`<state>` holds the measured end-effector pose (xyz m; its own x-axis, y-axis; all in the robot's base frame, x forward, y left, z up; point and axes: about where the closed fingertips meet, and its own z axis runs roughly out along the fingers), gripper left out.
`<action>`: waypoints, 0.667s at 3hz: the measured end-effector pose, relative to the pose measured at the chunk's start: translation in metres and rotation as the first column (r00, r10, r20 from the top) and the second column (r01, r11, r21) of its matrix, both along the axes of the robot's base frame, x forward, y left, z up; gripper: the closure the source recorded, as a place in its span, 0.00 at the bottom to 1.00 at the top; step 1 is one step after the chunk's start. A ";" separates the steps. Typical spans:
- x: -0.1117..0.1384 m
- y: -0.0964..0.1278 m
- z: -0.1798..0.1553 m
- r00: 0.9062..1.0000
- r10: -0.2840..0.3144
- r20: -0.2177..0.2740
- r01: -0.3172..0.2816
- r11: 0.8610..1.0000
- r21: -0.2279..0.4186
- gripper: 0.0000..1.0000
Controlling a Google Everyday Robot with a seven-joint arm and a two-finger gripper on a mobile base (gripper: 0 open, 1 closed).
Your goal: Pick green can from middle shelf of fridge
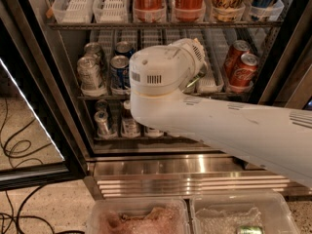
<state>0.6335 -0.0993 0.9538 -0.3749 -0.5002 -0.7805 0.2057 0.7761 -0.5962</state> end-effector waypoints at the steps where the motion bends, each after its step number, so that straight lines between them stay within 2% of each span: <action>1: 0.000 0.000 0.000 1.000 0.000 0.000 0.000 1.000 0.000 0.73; 2: 0.000 0.000 0.000 1.000 0.000 0.000 0.000 1.000 0.000 0.50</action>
Offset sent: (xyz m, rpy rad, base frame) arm 0.0000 0.0000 0.0000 0.0000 0.0000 0.0000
